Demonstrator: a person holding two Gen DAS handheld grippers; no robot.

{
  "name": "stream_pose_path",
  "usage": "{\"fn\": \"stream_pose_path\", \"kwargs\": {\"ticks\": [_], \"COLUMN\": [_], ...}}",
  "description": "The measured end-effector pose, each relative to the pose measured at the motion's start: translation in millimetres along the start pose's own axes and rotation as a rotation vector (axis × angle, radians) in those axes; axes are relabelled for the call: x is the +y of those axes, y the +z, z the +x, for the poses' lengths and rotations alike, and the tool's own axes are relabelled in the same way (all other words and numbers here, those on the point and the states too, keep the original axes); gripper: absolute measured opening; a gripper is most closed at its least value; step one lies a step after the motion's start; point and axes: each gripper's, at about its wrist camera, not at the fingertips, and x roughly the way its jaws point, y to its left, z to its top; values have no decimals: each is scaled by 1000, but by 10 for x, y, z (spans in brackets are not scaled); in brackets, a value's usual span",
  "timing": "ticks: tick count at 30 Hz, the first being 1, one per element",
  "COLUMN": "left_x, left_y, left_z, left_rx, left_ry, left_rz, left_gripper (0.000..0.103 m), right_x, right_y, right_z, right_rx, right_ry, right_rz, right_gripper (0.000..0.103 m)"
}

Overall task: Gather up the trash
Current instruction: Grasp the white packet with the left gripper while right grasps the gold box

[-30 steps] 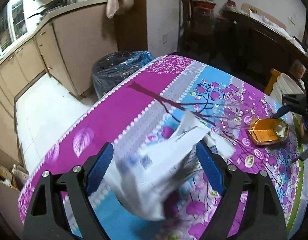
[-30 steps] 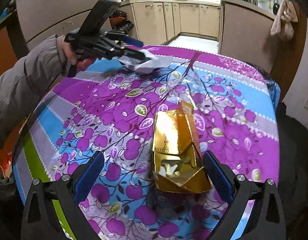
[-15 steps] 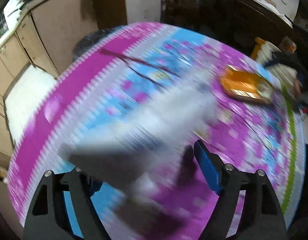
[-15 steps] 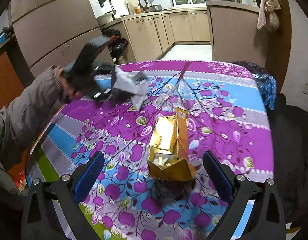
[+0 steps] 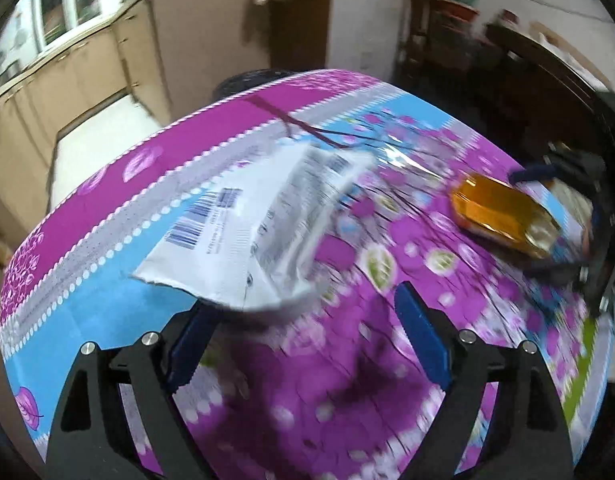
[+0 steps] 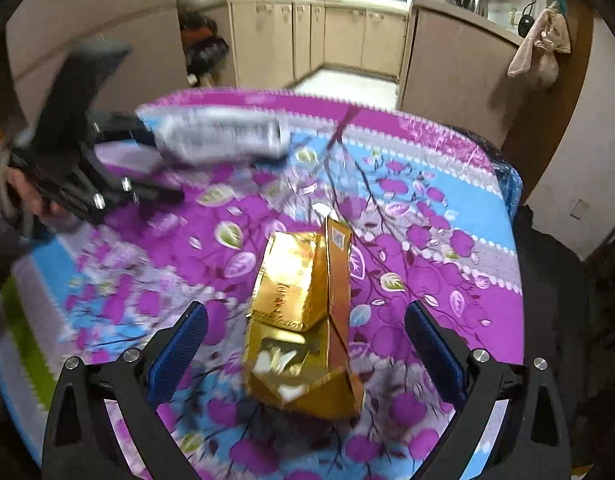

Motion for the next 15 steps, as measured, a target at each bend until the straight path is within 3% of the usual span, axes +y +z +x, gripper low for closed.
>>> {"fn": "stream_pose_path", "kwargs": {"ticks": [4,6,9,11,13,15], "left_x": [9,13,39,108,117,59], "left_y": [87,166,318,402,511,554], "left_z": [-8,-83,-80,-87,-80,12], "left_rx": [-13,-43,-51,-68,-101,-82], "left_ry": [24,41,181,235,204,201], "left_rz": [20,70,157,173,205,289], "left_gripper": [84,84,87,87,88,91], "right_x": [4,7,-1,-10,-18,-12], "right_y": [-12,-2,12,11,10,7], "right_z": [123,117,98,77,64,64], "right_rx": [15,6,0,-13,-18,-21], "right_ry": [16,12,8,6,6,5], "right_rz": [31,39,51,55,62,63], "right_gripper": [90,78,67,56,52,52]}}
